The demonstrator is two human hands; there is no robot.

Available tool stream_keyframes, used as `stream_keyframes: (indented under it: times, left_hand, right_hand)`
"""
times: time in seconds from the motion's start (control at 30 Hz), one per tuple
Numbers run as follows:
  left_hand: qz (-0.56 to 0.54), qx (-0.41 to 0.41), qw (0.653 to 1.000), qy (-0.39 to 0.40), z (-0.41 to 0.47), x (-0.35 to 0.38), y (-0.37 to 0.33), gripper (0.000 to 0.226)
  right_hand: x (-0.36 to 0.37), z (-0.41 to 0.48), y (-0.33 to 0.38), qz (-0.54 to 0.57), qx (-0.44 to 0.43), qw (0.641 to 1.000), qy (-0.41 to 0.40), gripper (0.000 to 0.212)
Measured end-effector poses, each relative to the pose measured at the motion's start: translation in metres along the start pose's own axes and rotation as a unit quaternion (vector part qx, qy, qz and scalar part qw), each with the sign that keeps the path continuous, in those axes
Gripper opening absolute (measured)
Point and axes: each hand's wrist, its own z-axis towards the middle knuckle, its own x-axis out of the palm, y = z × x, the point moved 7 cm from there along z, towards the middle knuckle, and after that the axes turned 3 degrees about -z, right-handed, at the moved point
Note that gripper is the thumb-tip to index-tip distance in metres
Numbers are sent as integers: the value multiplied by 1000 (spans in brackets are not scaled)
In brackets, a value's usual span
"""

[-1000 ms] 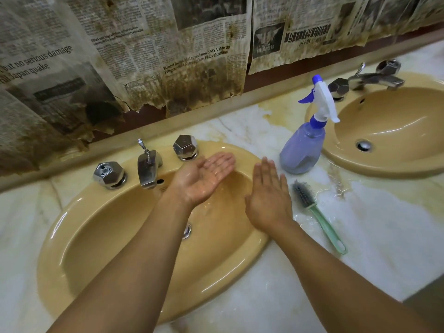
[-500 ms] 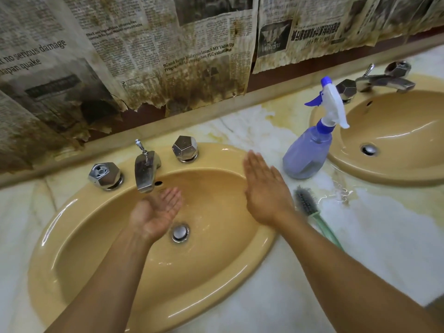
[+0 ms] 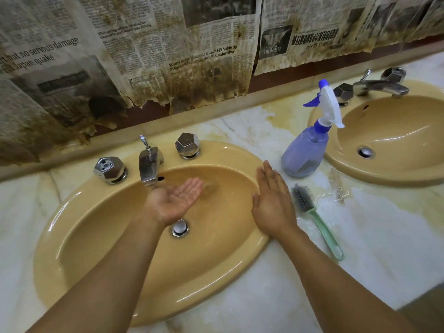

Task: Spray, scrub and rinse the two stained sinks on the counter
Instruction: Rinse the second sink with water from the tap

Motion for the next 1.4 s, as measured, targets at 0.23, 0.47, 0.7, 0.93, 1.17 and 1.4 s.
stream_keyframes:
  times: [0.23,0.47,0.7,0.93,1.17,1.4]
  left_hand:
    - [10,74,993,95,-2,126,-3,47]
    - [72,152,986,-3,-4,75,-14,50]
    - [-15,109,993,-50,2,-26,-18,35]
    - [-17,84,996,-27,6,-19,-29,33]
    - [-112,67,991,-38,0,-8,-18,38]
    - [-138,106,984,43,-18,77,-9,47]
  right_hand:
    - [4,30,27,-133,-18,990,48,76]
    - [22,138,123,-180,-254,942,129,103]
    - [2,68,24,-95,-96,988,75,86]
    - [2,54,16,-122,-77,987,67,73]
    - [3,52,18,-150,-98,982,57,67]
    - [6,54,25,-167,-107,978,65,71]
